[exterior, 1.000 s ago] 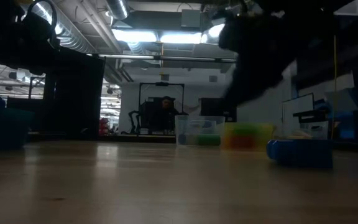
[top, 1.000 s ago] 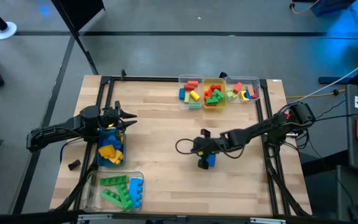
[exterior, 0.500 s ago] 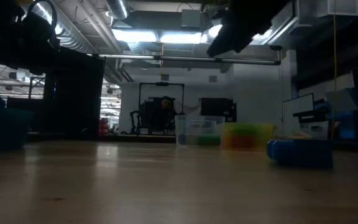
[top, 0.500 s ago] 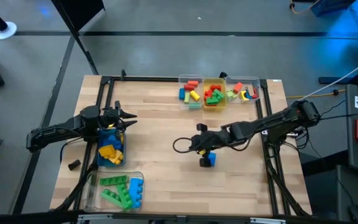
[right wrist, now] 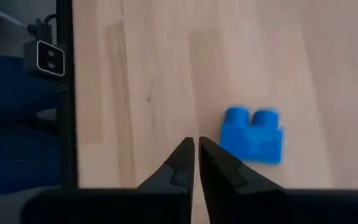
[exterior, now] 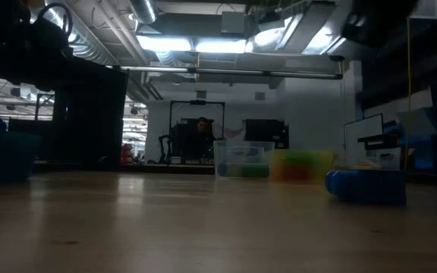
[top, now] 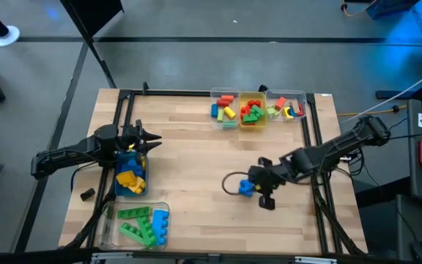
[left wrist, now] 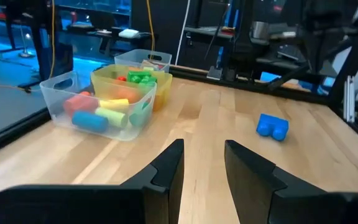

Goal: Sort blocks by size
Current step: Put the blue 2 stud game piece into the blue bin

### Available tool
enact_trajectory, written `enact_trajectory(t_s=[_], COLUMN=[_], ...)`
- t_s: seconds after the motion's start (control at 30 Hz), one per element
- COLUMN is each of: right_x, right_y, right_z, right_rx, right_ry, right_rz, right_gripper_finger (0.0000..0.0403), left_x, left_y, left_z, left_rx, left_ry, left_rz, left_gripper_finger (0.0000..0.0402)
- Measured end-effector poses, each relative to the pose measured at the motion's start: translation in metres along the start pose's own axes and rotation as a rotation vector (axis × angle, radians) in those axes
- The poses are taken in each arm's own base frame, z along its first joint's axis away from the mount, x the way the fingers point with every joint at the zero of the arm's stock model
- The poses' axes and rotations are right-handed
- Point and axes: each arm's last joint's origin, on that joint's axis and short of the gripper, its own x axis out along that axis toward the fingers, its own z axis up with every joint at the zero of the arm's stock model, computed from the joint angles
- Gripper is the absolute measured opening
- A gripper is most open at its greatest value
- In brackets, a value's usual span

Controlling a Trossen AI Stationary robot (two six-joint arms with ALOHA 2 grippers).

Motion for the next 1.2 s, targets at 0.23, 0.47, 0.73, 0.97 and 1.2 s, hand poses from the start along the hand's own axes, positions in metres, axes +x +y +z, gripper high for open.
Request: enact_trajectory(t_s=[0.23,0.47,0.73,0.97,1.2], right_x=[0.012,0.030,0.054,0.064,0.074], right_y=[0.021,0.026,0.026,0.026,0.017], right_z=[-0.022,-0.024,-0.029,-0.032,-0.042], right_rx=[0.188,0.440,0.680,0.642,0.563], right_ry=[0.058,0.111,0.188,0.190,0.175], right_rz=[0.002,-0.011,-0.088,-0.134,-0.146], right_gripper_finger=[0.0025,0.0052,0.0168,0.0194,0.0163], left_x=[0.000,0.000,0.000,0.000,0.000], left_y=[0.000,0.000,0.000,0.000,0.000], left_z=[0.000,0.000,0.000,0.000,-0.001], left_rx=[-0.020,0.024,0.021,0.021,0.021], left_ry=[0.000,0.003,0.004,0.005,0.005], left_rz=[0.000,0.001,0.001,0.001,0.001], left_gripper_finger=[0.0100,0.0100,0.0100,0.0100,0.0100])
